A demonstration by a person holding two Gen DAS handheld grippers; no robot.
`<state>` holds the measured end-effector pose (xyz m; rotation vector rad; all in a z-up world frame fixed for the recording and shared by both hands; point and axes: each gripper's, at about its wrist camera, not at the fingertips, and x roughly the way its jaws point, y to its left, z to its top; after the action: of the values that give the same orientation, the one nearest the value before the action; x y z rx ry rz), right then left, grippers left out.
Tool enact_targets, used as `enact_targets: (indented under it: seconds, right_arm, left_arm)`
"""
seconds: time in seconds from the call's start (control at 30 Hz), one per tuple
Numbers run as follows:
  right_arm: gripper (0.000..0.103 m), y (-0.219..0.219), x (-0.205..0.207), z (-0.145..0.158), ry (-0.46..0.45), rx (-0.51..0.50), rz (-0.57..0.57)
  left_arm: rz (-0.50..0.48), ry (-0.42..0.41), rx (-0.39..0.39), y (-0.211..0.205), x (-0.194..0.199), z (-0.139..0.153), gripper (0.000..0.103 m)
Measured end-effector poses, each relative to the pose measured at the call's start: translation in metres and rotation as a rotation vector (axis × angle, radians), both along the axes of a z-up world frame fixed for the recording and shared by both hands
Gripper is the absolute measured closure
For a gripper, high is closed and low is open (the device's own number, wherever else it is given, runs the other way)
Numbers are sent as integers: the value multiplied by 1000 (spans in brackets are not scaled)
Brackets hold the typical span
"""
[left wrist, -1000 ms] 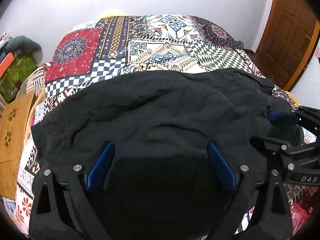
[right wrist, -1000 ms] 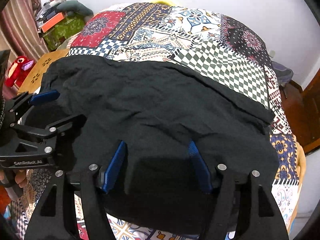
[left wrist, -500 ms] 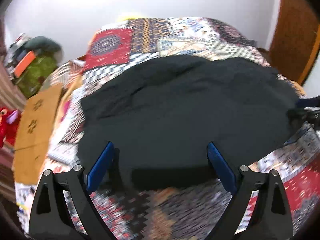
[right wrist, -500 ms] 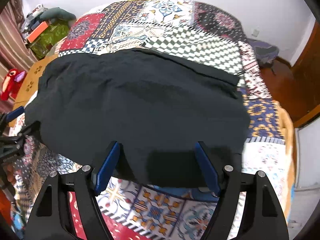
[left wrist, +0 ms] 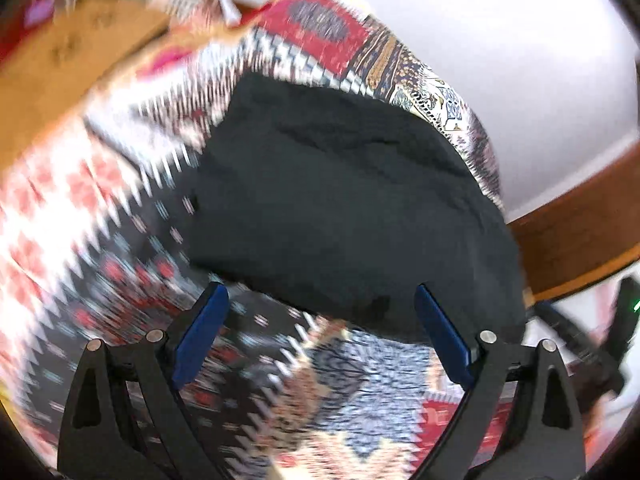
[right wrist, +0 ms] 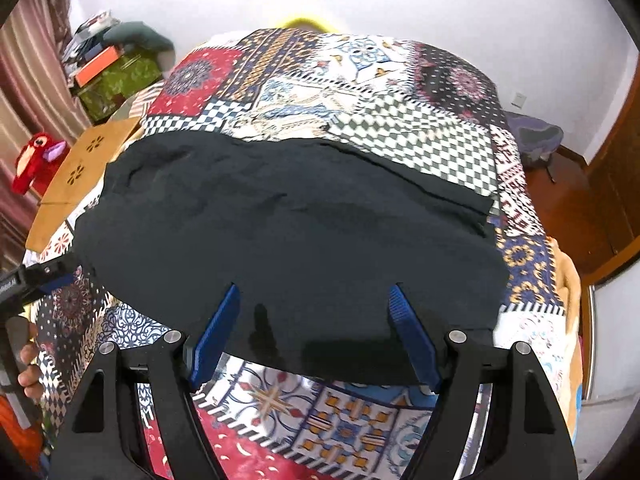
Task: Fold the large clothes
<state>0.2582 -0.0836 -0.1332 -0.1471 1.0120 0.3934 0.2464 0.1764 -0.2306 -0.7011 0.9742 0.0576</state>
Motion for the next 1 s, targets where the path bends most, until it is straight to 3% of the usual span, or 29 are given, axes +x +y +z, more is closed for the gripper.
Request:
enact_targets:
  seconds: [0.13, 0.37, 0.53, 0.6, 0.77, 0.87, 1.0]
  right_arm:
    - [29, 15, 2, -16, 7, -50, 34]
    - [26, 24, 3, -29, -14, -83, 67]
    - [24, 24, 5, -30, -10, -57, 61]
    - [24, 25, 5, -30, -11, -55, 62]
    - [24, 27, 3, -29, -5, -68, 63]
    - [24, 26, 2, -28, 3, -78, 66]
    - [24, 27, 0, -18, -10, -84, 74]
  left_arm:
    - [23, 28, -169, 4, 10, -30, 8]
    - [38, -45, -258, 10, 30, -36, 6]
    - [113, -69, -290, 16, 46, -40, 6]
    - [138, -67, -276, 21, 54, -41, 6]
    - [200, -46, -128, 10, 73, -36, 8]
    - [233, -18, -42, 9, 79, -32, 23]
    - [248, -38, 72, 11, 68, -20, 52]
